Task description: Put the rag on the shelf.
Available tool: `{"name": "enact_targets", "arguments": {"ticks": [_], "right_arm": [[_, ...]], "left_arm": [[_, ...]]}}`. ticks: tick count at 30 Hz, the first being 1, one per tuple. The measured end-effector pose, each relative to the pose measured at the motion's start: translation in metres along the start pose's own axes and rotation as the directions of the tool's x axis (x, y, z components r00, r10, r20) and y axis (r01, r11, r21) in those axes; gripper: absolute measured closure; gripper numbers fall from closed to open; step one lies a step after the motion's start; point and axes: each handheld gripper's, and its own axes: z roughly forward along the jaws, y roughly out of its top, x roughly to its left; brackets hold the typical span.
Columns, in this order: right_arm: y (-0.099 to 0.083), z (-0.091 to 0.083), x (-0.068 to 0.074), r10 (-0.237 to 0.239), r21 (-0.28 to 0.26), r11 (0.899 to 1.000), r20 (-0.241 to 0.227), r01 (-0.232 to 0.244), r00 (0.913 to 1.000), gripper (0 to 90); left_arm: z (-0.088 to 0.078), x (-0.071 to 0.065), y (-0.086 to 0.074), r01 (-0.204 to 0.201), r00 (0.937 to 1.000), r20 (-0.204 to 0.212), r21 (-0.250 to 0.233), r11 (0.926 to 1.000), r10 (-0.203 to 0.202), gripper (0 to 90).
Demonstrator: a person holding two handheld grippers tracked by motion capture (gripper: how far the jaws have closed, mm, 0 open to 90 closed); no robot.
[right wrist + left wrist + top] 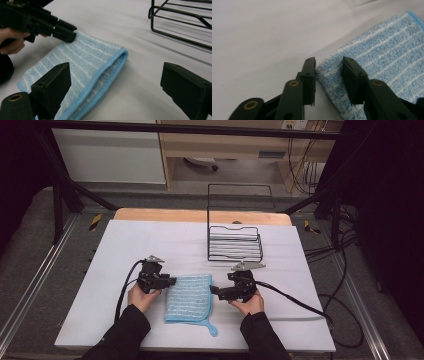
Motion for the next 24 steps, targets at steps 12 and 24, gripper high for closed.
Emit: {"name": "enact_targets", "arguments": {"ticks": [12, 24], "right_arm": [[0.016, 0.05, -0.004, 0.02, 0.038, 0.999, 0.004, -0.02, 0.9998, 31.3], [0.007, 0.064, -0.005, -0.002, 0.115, 0.993, 0.002, 0.002, 1.0, 56.1]], "left_arm": [[0.003, 0.0, -0.005, 0.009, 0.9999, 0.014, 0.001, 1.0, -0.009, 76.4], [0.004, 0.002, -0.007, 0.018, 0.9995, 0.028, -0.009, 0.9998, -0.018, 77.6]]}}
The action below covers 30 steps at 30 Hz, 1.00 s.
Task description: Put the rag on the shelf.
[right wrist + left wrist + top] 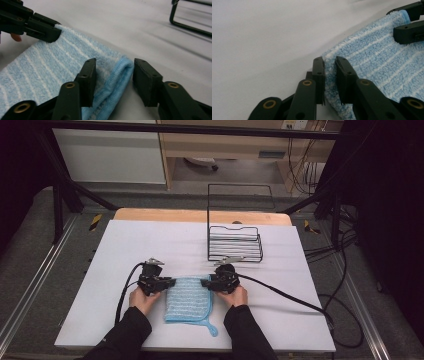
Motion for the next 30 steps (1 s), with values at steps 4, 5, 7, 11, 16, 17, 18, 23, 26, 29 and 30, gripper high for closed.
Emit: {"name": "enact_targets", "arguments": {"ticks": [4, 5, 7, 11, 16, 17, 18, 23, 26, 29, 30], "right_arm": [[-0.001, 0.0, 0.0, 0.023, 0.016, 1.0, -0.016, -0.023, 0.9996, 60.6], [-0.001, 0.0, 0.0, 0.023, 0.016, 1.0, -0.016, -0.023, 0.9996, 60.6], [0.0, 0.0, 0.0, 0.043, 0.03, 0.999, -0.029, -0.042, 0.9987, 65.2], [0.001, 0.001, -0.001, 0.072, 0.051, 0.996, -0.06, -0.069, 0.9956, 73.7], [0.004, 0.0, -0.004, 0.1, 0.065, 0.993, -0.083, -0.095, 0.9915, 80.0], [0.004, 0.0, -0.004, 0.1, 0.065, 0.993, -0.083, -0.095, 0.9915, 80.0], [0.004, 0.0, -0.004, 0.099, 0.061, 0.994, -0.083, -0.094, 0.9916, 80.2], [0.006, -0.008, 0.0, 0.094, 0.036, 0.995, -0.078, -0.091, 0.9925, 80.6], [0.007, -0.014, 0.003, 0.084, 0.009, 0.996, -0.08, -0.084, 0.9932, 80.6], [0.007, -0.018, 0.005, 0.074, -0.011, 0.997, -0.083, -0.075, 0.9938, 80.6], [0.008, -0.023, 0.007, 0.065, -0.03, 0.997, -0.086, -0.068, 0.9941, 80.5]], "left_arm": [[0.0, 0.0, 0.0, -0.002, 1.0, 0.0, 0.0, 1.0, 0.002, 77.4], [0.0, 0.0, 0.0, -0.003, 1.0, 0.0, 0.0, 1.0, 0.003, 77.4], [0.0, 0.0, 0.0, -0.007, 1.0, -0.002, -0.001, 1.0, 0.007, 77.0], [0.0, -0.001, 0.0, -0.013, 0.9999, -0.004, -0.001, 0.9999, 0.013, 76.8], [-0.001, 0.001, 0.0, -0.005, 0.9999, 0.009, -0.006, 1.0, 0.005, 79.4], [-0.001, 0.001, 0.0, 0.0, 0.9999, 0.014, -0.008, 1.0, 0.0, 79.4], [-0.002, 0.001, 0.0, 0.001, 0.9998, 0.018, -0.011, 0.9999, -0.001, 79.9], [-0.009, 0.002, 0.001, 0.015, 0.9987, 0.048, -0.045, 0.9989, -0.013, 81.3], [-0.017, -0.001, 0.001, 0.012, 0.9982, 0.059, -0.089, 0.996, -0.006, 81.3], [-0.022, -0.002, 0.0, 0.014, 0.9976, 0.069, -0.109, 0.994, -0.006, 81.3], [-0.026, -0.003, 0.0, 0.006, 0.9973, 0.073, -0.128, 0.9918, 0.004, 81.2]]}}
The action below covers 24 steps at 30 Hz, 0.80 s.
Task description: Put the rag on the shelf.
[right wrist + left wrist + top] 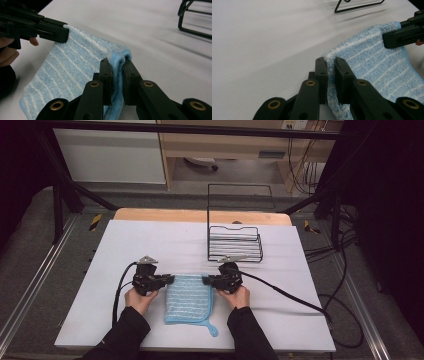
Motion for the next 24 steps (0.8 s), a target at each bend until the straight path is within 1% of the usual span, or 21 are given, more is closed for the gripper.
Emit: {"name": "enact_targets", "arguments": {"ticks": [1, 3, 5, 11, 12, 13, 14, 15, 16, 17, 18, 19, 20, 22, 23, 24], "right_arm": [[0.0, -0.002, 0.001, -0.005, -0.009, 1.0, -0.001, 0.005, 1.0, 80.5], [0.0, -0.004, 0.003, -0.007, -0.017, 1.0, -0.003, 0.007, 1.0, 80.5], [0.0, -0.008, 0.005, -0.018, -0.034, 0.999, -0.005, 0.018, 0.9998, 80.5], [0.001, -0.02, 0.013, -0.047, -0.083, 0.995, -0.013, 0.046, 0.9988, 80.5], [0.001, -0.02, 0.013, -0.047, -0.083, 0.995, -0.013, 0.046, 0.9988, 80.5], [0.002, -0.026, 0.015, -0.055, -0.101, 0.993, -0.016, 0.053, 0.9983, 80.5], [0.002, -0.026, 0.015, -0.055, -0.101, 0.993, -0.016, 0.053, 0.9983, 80.5], [0.003, -0.028, 0.016, -0.056, -0.108, 0.993, -0.017, 0.054, 0.9983, 80.5], [0.004, -0.035, 0.018, -0.065, -0.13, 0.99, -0.02, 0.062, 0.9977, 80.6], [0.005, -0.038, 0.019, -0.068, -0.139, 0.988, -0.023, 0.065, 0.9974, 80.6], [0.005, -0.038, 0.019, -0.068, -0.139, 0.988, -0.023, 0.065, 0.9974, 80.6], [0.007, -0.045, 0.021, -0.078, -0.161, 0.984, -0.025, 0.073, 0.9966, 80.6], [0.007, -0.048, 0.022, -0.083, -0.173, 0.982, -0.028, 0.077, 0.9962, 80.6], [0.008, -0.051, 0.022, -0.088, -0.181, 0.98, -0.028, 0.082, 0.9957, 80.6], [0.009, -0.056, 0.024, -0.095, -0.197, 0.976, -0.025, 0.088, 0.9952, 80.6], [0.009, -0.059, 0.024, -0.096, -0.201, 0.975, -0.024, 0.089, 0.9951, 80.6]], "left_arm": [[0.0, 0.0, 0.0, 0.0, 1.0, 0.0, 0.0, 1.0, 0.0, 81.2], [-0.004, -0.002, 0.0, -0.011, 0.9999, 0.003, -0.014, 0.9998, 0.011, 81.1], [-0.008, -0.004, 0.0, -0.022, 0.9998, 0.003, -0.027, 0.9994, 0.022, 81.0], [-0.018, -0.01, 0.002, -0.031, 0.9994, 0.014, -0.063, 0.9975, 0.032, 80.8], [-0.019, -0.012, 0.002, -0.034, 0.9993, 0.014, -0.071, 0.9969, 0.035, 80.8], [-0.022, -0.014, 0.003, -0.039, 0.9991, 0.013, -0.082, 0.9958, 0.04, 80.8], [-0.024, -0.015, 0.004, -0.044, 0.9989, 0.013, -0.088, 0.9951, 0.045, 80.8], [-0.026, -0.018, 0.004, -0.043, 0.9989, 0.016, -0.106, 0.9935, 0.045, 80.8], [-0.028, -0.019, 0.005, -0.048, 0.9986, 0.016, -0.113, 0.9924, 0.05, 80.8], [-0.03, -0.021, 0.006, -0.055, 0.9983, 0.012, -0.127, 0.9904, 0.057, 80.9], [-0.032, -0.023, 0.007, -0.055, 0.9983, 0.012, -0.138, 0.9888, 0.058, 80.9], [-0.036, -0.028, 0.009, -0.058, 0.9979, 0.018, -0.152, 0.9867, 0.062, 80.9], [-0.036, -0.028, 0.009, -0.058, 0.9979, 0.018, -0.152, 0.9867, 0.062, 80.9], [-0.039, -0.032, 0.01, -0.072, 0.9972, 0.011, -0.173, 0.9823, 0.074, 80.9], [-0.04, -0.035, 0.011, -0.068, 0.9972, 0.018, -0.179, 0.9814, 0.073, 81.0], [-0.042, -0.037, 0.012, -0.068, 0.9971, 0.019, -0.187, 0.98, 0.073, 81.0]]}}
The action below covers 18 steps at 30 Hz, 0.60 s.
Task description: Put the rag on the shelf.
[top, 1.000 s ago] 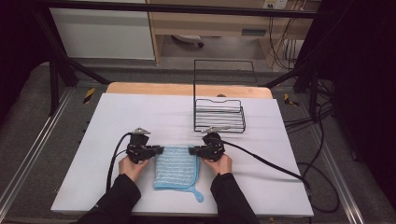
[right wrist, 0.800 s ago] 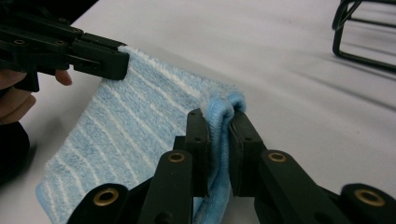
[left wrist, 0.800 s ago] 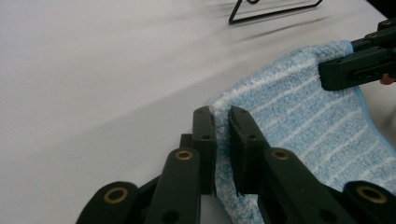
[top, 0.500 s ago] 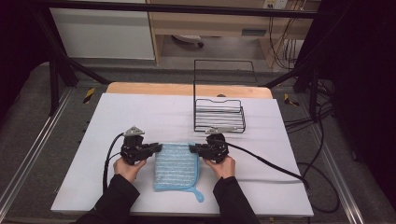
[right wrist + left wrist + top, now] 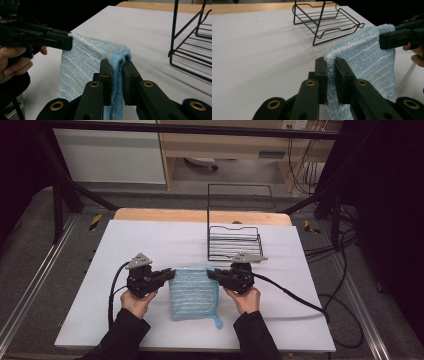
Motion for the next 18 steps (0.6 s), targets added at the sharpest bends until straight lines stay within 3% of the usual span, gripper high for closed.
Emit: {"name": "enact_targets", "arguments": {"ticks": [11, 18], "right_arm": [[0.012, -0.02, 0.008, -0.055, -0.062, 0.997, 0.016, 0.056, 0.9983, 80.6], [0.024, -0.04, 0.011, -0.088, -0.121, 0.988, 0.043, 0.093, 0.9951, 80.6]], "left_arm": [[-0.008, -0.014, 0.016, -0.029, 0.9995, 0.01, -0.071, 0.9971, 0.029, 81.0], [-0.009, -0.026, 0.032, -0.052, 0.9981, 0.024, -0.139, 0.989, 0.056, 81.0]]}}
